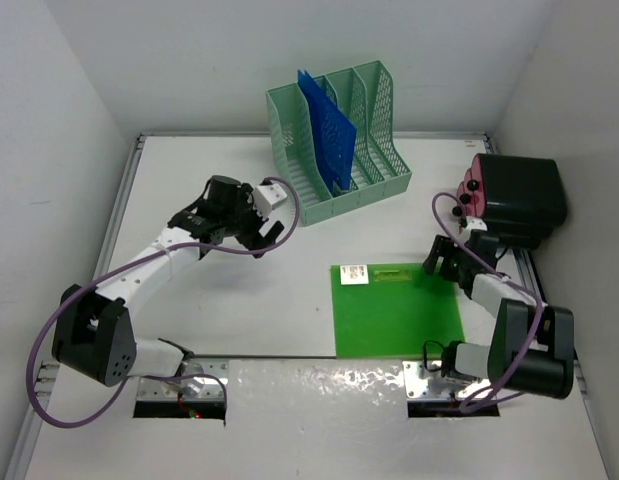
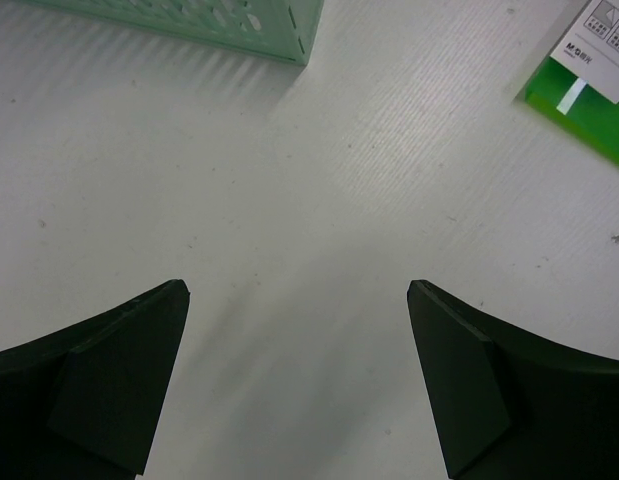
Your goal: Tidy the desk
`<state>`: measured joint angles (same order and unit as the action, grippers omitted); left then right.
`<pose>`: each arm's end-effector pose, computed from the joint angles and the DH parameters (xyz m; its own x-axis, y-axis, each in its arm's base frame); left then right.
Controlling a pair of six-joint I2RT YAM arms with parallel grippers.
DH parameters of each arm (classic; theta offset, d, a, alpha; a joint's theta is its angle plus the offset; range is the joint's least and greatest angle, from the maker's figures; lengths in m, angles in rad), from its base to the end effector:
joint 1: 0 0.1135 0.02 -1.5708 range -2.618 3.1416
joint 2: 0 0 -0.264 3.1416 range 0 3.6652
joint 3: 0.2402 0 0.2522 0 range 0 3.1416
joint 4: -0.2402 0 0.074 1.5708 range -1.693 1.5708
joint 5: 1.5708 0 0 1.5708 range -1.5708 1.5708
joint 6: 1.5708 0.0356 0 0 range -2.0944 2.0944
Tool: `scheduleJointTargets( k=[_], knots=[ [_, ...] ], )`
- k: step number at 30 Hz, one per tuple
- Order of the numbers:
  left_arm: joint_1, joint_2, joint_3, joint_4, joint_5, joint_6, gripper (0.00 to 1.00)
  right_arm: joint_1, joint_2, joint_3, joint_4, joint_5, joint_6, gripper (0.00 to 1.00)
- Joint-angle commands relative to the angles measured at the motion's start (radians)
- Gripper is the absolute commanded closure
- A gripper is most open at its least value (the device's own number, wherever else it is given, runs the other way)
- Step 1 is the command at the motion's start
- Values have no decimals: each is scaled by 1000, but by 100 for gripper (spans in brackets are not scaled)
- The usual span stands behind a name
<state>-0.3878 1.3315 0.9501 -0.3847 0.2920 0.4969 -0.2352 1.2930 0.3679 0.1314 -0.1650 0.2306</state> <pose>0.2600 -0.1173 0.2595 -0.3000 0.6157 -0.7286 0.7931 0.5854 0.1681 0.2148 -0.0455 0.1300 -0.6480 0.3871 -0.6559 0.2732 0.9220 0.2743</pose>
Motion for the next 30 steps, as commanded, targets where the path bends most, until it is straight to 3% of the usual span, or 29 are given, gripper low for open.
scheduleJointTargets(
  k=[1, 14, 16, 24, 26, 30],
  knots=[
    [-10, -14, 26, 20, 7, 11, 10, 49, -69, -7, -101, -15, -7, 24],
    [-135, 24, 10, -6, 24, 66, 10, 483, 29, 37, 40, -59, 127, 32],
    [-134, 44, 9, -8, 27, 75, 10, 505, 43, 60, 76, -146, 151, 35],
    [-132, 87, -48, 38, -44, 109, 10, 517, 71, 39, 103, -247, 125, 71],
    [-134, 107, -63, 69, -60, 117, 10, 517, 106, 13, 210, -341, 162, 73],
    [-132, 129, -63, 61, -80, 120, 10, 514, 204, -21, 341, -375, 200, 71]
  ],
)
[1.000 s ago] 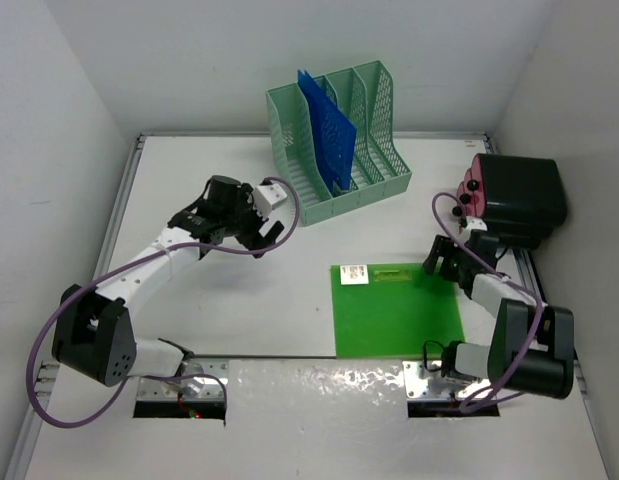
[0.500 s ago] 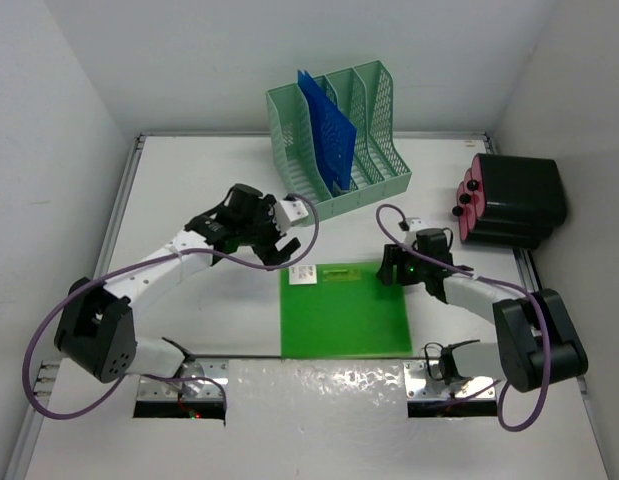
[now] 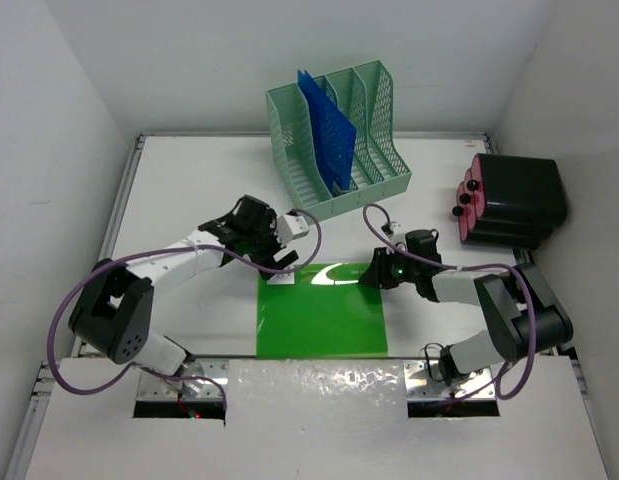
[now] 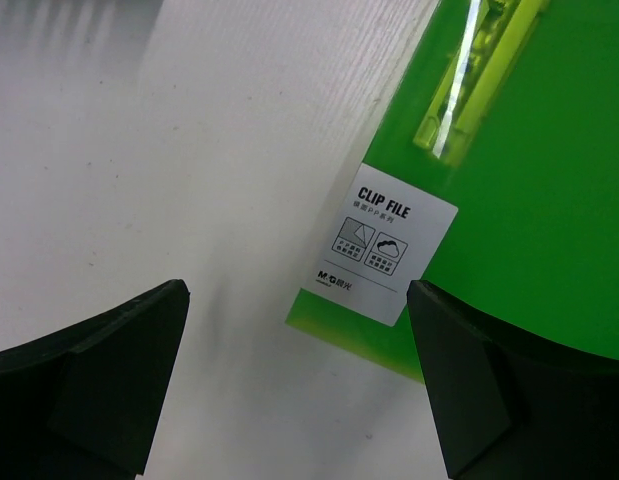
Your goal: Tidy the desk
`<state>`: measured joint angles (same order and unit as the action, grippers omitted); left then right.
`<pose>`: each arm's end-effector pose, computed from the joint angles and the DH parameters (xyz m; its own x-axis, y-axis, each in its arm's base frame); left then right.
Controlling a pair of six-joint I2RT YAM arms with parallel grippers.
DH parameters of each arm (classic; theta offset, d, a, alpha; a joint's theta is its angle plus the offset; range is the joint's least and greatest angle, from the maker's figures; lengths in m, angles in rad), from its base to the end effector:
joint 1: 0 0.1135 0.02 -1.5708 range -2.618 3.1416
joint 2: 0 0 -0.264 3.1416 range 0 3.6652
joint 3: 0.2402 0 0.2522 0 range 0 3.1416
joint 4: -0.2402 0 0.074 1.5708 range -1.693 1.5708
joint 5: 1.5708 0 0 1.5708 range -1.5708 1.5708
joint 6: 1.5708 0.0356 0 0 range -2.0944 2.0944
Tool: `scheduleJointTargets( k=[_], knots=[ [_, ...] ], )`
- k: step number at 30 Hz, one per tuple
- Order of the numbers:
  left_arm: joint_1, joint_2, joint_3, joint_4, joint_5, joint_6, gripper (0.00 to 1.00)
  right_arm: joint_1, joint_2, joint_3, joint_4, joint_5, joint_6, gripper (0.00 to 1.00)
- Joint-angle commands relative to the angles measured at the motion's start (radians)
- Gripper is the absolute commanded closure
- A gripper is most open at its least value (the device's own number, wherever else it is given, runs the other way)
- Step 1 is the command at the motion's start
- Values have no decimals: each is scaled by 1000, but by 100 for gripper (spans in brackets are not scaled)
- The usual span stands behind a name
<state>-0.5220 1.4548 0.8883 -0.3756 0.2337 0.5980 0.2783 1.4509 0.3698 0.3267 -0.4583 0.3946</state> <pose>0.2492 -0.1529 0.2070 -0.2399 0.7698 -0.5915 0.8932 0.4137 0.1763 0.2205 0.0794 0.1151 -0.8218 0.1238 -0.5562 -0.2604 0.7866 0.5598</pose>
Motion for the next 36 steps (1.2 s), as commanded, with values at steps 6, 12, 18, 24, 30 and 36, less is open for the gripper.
scheduleJointTargets(
  k=[6, 12, 18, 24, 30, 36],
  knots=[
    [89, -27, -14, 41, -22, 2, 11, -4, -50, -20, 53, -42, -23, 59],
    [109, 21, -54, 90, -151, -1, 11, -140, -231, -23, -101, 4, 9, 49],
    [111, 81, -49, 133, -165, -26, 11, -223, -114, -55, 32, -196, 36, 47],
    [112, 124, -49, 141, -177, -27, 11, -225, 0, -88, 227, -252, 101, 47],
    [112, 130, -54, 147, -174, -27, 11, -225, 101, -120, 398, -304, 154, 51],
    [112, 159, -49, 155, -174, -26, 11, -225, 132, -129, 434, -332, 170, 63]
  ],
)
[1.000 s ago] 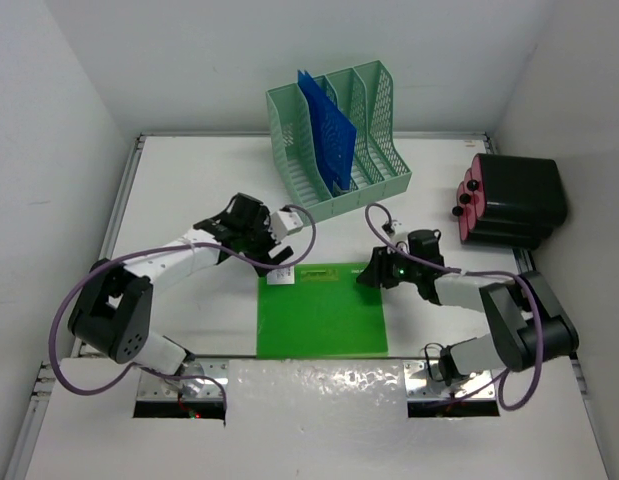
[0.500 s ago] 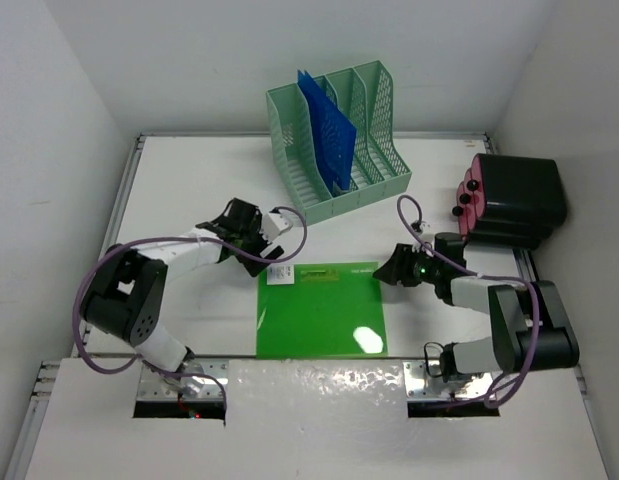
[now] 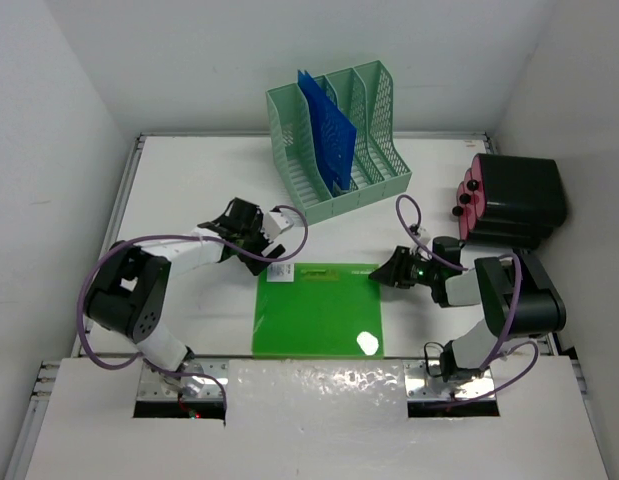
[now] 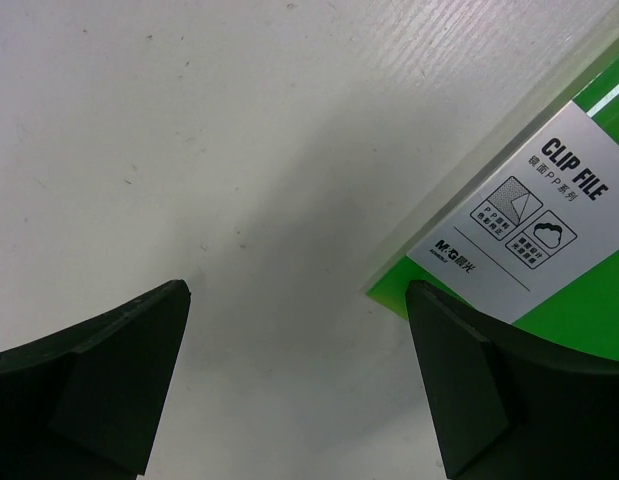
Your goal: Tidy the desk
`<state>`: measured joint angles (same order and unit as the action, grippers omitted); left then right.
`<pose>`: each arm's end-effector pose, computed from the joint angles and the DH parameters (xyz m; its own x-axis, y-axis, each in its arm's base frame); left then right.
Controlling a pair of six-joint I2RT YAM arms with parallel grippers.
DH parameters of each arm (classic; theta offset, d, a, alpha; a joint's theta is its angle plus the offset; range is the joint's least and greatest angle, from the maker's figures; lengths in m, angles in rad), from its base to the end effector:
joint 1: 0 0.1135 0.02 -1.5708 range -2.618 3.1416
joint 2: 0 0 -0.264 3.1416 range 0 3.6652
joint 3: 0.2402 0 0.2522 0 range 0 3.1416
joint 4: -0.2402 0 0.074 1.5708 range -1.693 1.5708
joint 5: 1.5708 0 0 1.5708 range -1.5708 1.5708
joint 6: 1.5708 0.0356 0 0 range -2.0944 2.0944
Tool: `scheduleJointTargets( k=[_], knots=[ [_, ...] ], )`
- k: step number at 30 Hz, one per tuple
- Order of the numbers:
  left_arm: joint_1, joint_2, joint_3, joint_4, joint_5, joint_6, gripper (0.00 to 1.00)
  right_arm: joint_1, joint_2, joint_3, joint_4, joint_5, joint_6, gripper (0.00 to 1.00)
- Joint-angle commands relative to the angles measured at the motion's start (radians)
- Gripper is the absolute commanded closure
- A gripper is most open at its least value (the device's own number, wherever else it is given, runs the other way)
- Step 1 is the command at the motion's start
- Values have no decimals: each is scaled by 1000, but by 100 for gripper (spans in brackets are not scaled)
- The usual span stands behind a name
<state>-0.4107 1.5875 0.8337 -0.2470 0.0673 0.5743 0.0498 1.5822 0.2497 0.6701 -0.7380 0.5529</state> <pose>0.2770 -0.1232 0.1613 -0.4136 0.7713 -0.4838 0.7817 0.5732 0.2456 0.2168 0.0348 0.0919 -0.8203 0.3481 -0.4537 -0.1597 0.6224 0.7662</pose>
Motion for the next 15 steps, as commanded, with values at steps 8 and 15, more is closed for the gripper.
scheduleJointTargets(
  k=[8, 15],
  knots=[
    [1, 49, 1, 45, 8, 1, 12, 27, 16, -40, 207, -93, 71, 76],
    [1, 66, 1, 60, 61, 21, 13, 122, 162, -27, 536, -124, 232, 88]
  ],
)
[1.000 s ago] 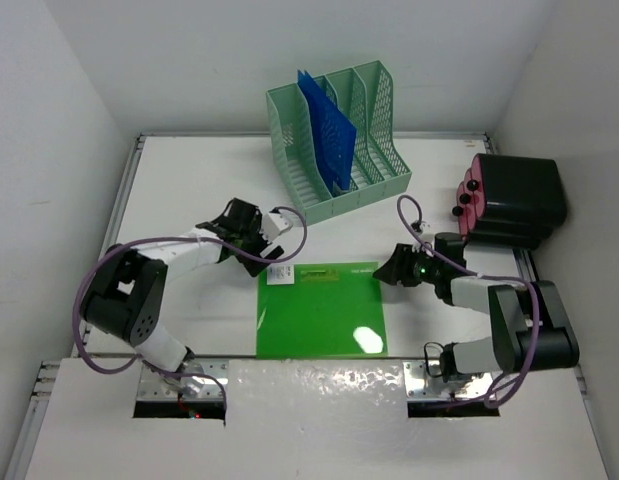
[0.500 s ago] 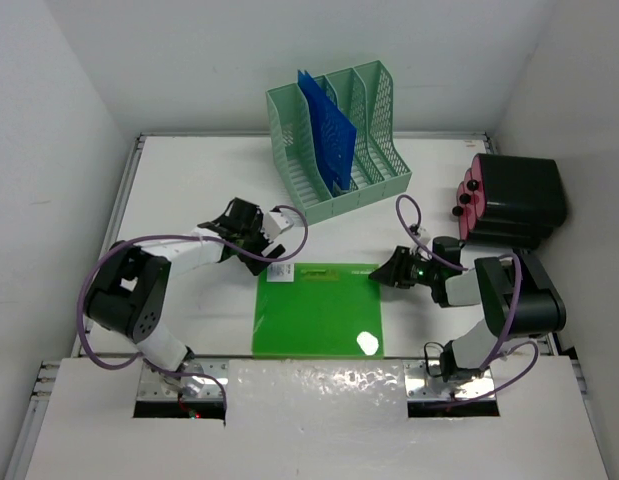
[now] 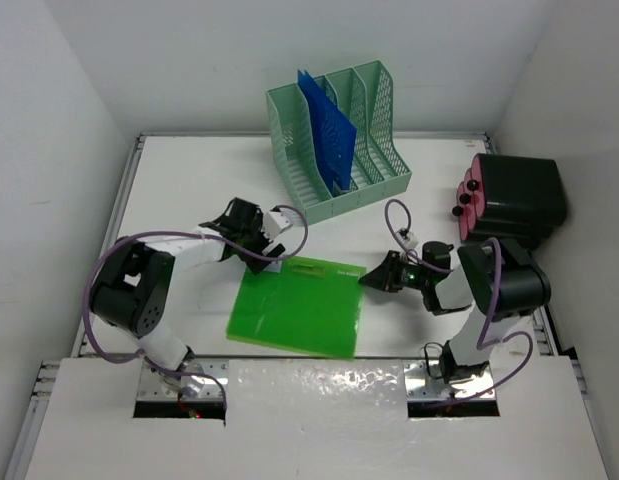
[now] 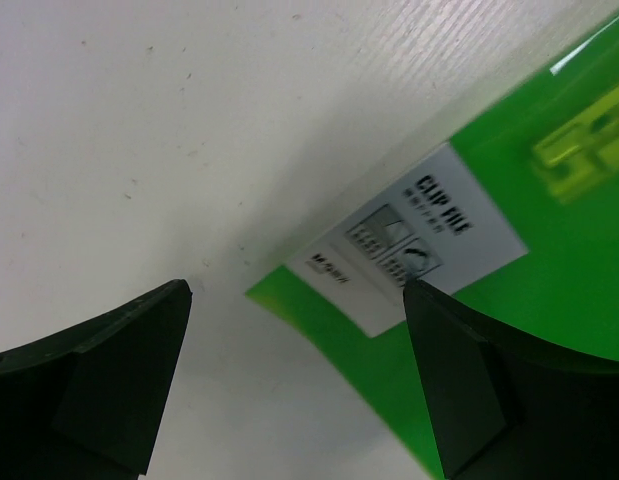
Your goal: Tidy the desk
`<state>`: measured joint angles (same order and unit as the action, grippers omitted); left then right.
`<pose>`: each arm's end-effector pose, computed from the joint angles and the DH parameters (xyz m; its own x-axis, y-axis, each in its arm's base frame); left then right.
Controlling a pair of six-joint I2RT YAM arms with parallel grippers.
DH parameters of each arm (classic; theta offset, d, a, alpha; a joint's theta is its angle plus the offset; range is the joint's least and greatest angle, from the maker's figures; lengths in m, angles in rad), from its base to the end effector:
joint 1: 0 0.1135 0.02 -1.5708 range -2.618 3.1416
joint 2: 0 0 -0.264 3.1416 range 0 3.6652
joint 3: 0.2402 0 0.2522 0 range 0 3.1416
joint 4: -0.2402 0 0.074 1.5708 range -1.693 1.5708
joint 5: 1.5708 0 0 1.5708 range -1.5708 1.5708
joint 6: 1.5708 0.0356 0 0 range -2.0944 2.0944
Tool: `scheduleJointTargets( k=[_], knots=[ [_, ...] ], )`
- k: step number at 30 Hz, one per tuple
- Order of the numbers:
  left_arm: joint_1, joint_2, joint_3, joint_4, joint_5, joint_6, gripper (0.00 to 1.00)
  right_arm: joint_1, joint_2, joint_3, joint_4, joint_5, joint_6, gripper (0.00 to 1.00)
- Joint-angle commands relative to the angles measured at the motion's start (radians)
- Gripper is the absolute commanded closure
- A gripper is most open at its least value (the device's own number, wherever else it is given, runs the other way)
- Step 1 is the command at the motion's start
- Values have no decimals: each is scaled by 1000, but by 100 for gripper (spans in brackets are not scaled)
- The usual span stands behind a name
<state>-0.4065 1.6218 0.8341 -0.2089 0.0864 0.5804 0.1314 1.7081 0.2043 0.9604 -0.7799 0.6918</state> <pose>0.2819 -0.1247 0.1540 -0.4053 0.7693 -0.4939 0.7883 0.5677 0.2373 0.2122 0.0533 0.0833 -0.8348 0.3472 -0.4272 -0.2043 0.5253 0.8260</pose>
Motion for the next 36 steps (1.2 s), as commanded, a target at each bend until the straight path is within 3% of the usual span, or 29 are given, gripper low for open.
scheduleJointTargets(
  k=[1, 3, 6, 10, 16, 23, 25, 26, 27, 29, 36],
  knots=[
    [-3, 32, -3, 25, 47, 16, 13, 48, 79, 18, 294, -85, 154, 90],
    [-3, 32, -6, 26, 53, 24, 13, 50, 125, 9, 501, -88, 237, 100],
    [-3, 20, -23, 39, 56, 35, 13, 48, 206, 6, 700, -62, 385, 100],
    [-3, -29, -32, 46, 44, 42, 13, 65, 196, -2, 615, 28, 339, 100],
    [-5, -255, -27, 40, 35, 99, 11, 108, 42, -20, 460, 183, 285, 100],
    [-32, -431, -13, -92, 29, 194, 8, 142, -151, 3, 362, 307, 331, 100],
    [-41, -448, -15, -96, -39, 203, 8, 171, -208, 53, 208, 315, 275, 100],
    [-43, -451, -12, -87, -65, 210, 8, 194, -241, 81, 111, 326, 152, 100],
    [-43, -456, -3, -89, -82, 219, 8, 242, -308, 139, -96, 364, 73, 100],
    [-41, -456, 52, -95, -73, 220, 6, 287, -356, 190, -240, 383, -94, 100],
    [-43, -379, 218, -161, 220, 338, 0, 336, -475, 273, -497, 363, -308, 100]
  ],
)
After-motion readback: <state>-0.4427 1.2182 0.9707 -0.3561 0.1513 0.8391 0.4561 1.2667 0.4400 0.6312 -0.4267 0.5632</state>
